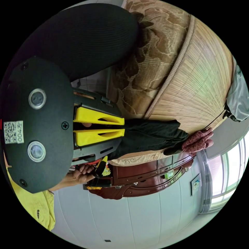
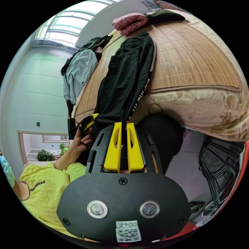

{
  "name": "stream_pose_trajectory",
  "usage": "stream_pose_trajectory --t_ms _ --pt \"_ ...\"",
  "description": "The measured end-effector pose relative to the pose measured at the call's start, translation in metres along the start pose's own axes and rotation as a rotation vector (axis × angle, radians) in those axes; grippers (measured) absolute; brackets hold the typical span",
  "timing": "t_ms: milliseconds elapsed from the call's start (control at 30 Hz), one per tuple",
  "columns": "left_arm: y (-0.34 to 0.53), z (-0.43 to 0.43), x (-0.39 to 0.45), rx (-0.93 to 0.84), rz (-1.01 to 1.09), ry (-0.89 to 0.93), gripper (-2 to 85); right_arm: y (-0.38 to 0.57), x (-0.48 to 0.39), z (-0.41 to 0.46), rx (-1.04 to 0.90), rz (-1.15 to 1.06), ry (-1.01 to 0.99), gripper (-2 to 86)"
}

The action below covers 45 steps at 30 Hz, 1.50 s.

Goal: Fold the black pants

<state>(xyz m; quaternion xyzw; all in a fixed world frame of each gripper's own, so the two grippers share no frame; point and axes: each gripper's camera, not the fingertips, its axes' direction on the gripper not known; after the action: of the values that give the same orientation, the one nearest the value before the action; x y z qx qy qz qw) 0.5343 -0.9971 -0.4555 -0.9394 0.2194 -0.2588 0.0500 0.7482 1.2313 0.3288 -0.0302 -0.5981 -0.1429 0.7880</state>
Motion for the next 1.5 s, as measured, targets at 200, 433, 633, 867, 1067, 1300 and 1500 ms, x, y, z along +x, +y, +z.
stream_pose_trajectory --t_ms 200,433,633,867,1067,1300,1500 --pt "-0.001 0.009 0.018 -0.053 0.055 -0.036 2.3 -0.008 0.000 0.032 0.029 0.013 -0.039 5.3" --pt "0.005 -0.044 0.075 0.049 0.194 -0.162 2.2 -0.021 -0.053 0.008 0.182 -0.085 0.336 6.4" --pt "-0.057 -0.003 0.168 0.049 0.562 -0.355 0.5 -0.106 -0.128 0.064 0.269 -0.333 0.615 -0.1" --pt "-0.131 0.105 0.211 -0.099 0.665 -0.506 0.1 -0.212 -0.121 0.129 0.230 -0.275 0.633 -0.6" --pt "-0.134 0.134 0.214 -0.138 0.654 -0.646 0.2 -0.259 -0.082 0.173 0.102 -0.272 0.587 0.2" --pt "-0.138 0.096 0.217 0.063 0.552 -0.465 0.1 -0.304 -0.027 0.127 0.212 -0.184 0.337 8.7" --pt "-0.163 0.149 0.232 -0.139 0.616 -0.569 0.1 -0.375 0.056 0.114 0.226 0.014 0.126 8.9"
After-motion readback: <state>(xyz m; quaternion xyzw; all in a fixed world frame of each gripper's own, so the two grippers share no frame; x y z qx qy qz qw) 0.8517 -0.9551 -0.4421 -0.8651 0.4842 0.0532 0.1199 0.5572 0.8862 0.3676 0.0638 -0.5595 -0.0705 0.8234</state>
